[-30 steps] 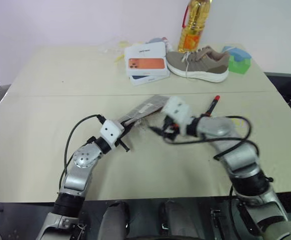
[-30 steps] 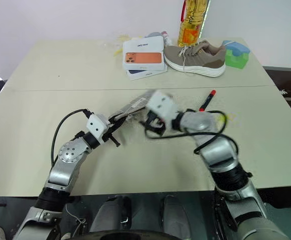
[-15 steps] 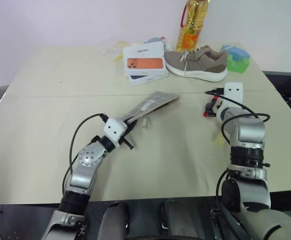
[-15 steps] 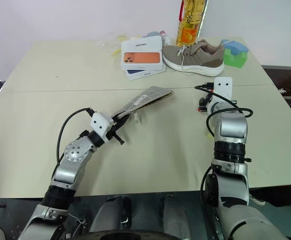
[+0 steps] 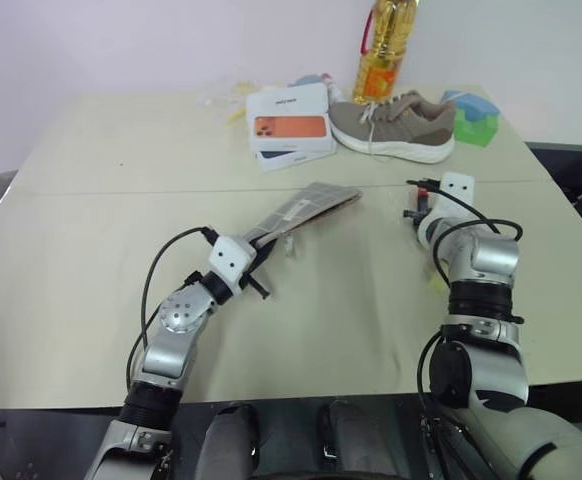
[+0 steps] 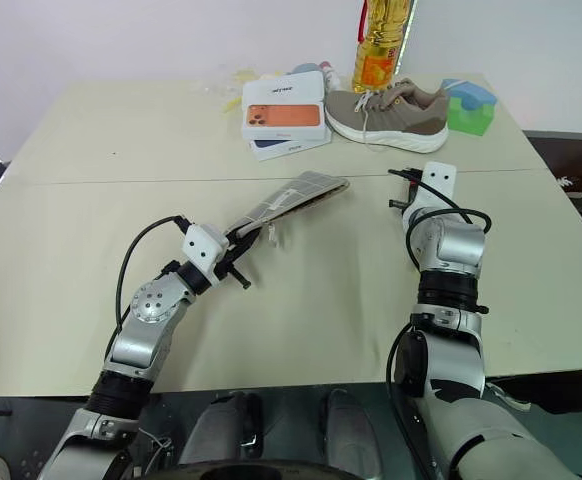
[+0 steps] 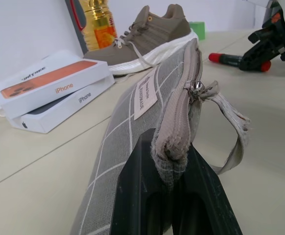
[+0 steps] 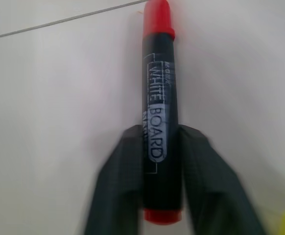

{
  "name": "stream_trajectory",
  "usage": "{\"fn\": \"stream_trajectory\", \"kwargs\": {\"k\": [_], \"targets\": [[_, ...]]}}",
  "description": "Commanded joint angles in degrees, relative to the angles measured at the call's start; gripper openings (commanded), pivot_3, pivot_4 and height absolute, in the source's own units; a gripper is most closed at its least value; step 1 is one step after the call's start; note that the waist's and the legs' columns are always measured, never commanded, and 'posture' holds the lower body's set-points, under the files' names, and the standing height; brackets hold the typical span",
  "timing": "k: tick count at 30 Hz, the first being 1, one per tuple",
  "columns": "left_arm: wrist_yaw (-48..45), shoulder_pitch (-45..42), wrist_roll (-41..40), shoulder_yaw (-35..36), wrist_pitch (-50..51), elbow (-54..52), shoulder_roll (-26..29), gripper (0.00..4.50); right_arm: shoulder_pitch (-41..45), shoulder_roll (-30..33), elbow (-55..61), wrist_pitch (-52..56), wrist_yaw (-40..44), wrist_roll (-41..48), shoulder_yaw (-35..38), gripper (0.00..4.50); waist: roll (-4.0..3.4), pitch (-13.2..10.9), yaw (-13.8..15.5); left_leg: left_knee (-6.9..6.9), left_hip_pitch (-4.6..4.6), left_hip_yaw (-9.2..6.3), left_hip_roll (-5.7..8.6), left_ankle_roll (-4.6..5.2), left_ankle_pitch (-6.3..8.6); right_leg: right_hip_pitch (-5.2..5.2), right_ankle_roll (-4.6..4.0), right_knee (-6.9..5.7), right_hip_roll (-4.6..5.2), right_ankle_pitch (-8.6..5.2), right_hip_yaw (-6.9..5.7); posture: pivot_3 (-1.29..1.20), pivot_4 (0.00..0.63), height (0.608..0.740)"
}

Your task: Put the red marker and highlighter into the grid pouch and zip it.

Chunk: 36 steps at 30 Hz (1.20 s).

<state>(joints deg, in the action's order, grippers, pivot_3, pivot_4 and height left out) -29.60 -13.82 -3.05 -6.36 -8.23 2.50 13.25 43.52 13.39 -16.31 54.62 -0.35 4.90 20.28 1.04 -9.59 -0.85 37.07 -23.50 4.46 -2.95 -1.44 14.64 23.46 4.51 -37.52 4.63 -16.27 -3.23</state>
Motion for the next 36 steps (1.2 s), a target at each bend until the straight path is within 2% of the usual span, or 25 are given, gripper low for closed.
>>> {"fn": "stream_trajectory", "kwargs": {"k": [1, 3, 5, 11, 15, 36], "targets": [[0.7, -1.08, -0.93, 0.98, -0.96, -0.56, -0.17, 0.0, -3.72, 4.45, 11.86, -5.65, 9.45, -0.13, -9.95, 0.36, -0.02, -0.01, -0.07, -0.01, 0.0, -0.01, 0.0, 0.0, 0.0, 0.01, 0.01, 0.0, 0.0, 0.0, 0.0, 0.0, 0.15, 0.74], [0.82, -1.24, -1.32, 1.55, -0.83, -0.58, -0.13, 0.0, -8.14, 10.22, 17.36, -12.76, 14.05, -4.38, -17.23, 0.36, -0.03, -0.02, 0.02, -0.02, -0.03, -0.02, 0.01, 0.0, 0.0, 0.02, 0.02, 0.02, -0.01, -0.01, 0.0, 0.0, 0.15, 0.74], [0.83, -1.52, -1.81, 2.18, -0.66, -0.43, -0.03, 0.0, -11.33, 14.53, 21.39, -17.97, 17.6, -6.2, -21.23, 0.36, -0.03, -0.02, 0.25, -0.01, -0.06, -0.04, 0.03, 0.0, 0.0, 0.02, 0.03, 0.06, 0.01, -0.02, 0.0, 0.0, 0.15, 0.74], [0.16, -2.06, -2.72, 2.85, -0.96, 0.4, 0.59, 0.0, -17.13, 21.79, 29.09, -26.81, 25.86, -7.25, -25.04, 0.36, -0.02, -0.03, 0.03, 0.02, -0.02, -0.04, 0.01, 0.0, 0.0, -0.02, 0.07, 0.1, -0.07, 0.0, -0.01, 0.0, 0.15, 0.74], [-0.08, -2.72, -2.76, 2.86, -1.15, 1.05, 0.63, 0.0, -18.74, 23.5, 30.82, -29.43, 29.26, -7.6, -26.33, 0.36, -0.02, -0.03, 0.17, 0.03, -0.02, -0.04, 0.02, 0.0, 0.0, -0.03, 0.06, 0.1, -0.06, 0.0, -0.01, 0.0, 0.15, 0.74], [0.74, -2.45, -2.38, 3.02, -1.54, 1.16, 0.03, 0.0, -20.03, 24.17, 31.69, -34.08, 35.55, -9.57, -27.78, 0.36, -0.01, -0.03, 0.28, 0.06, -0.02, -0.05, 0.03, 0.0, 0.0, -0.05, 0.06, 0.1, -0.05, 0.0, -0.02, 0.0, 0.15, 0.74]]}}
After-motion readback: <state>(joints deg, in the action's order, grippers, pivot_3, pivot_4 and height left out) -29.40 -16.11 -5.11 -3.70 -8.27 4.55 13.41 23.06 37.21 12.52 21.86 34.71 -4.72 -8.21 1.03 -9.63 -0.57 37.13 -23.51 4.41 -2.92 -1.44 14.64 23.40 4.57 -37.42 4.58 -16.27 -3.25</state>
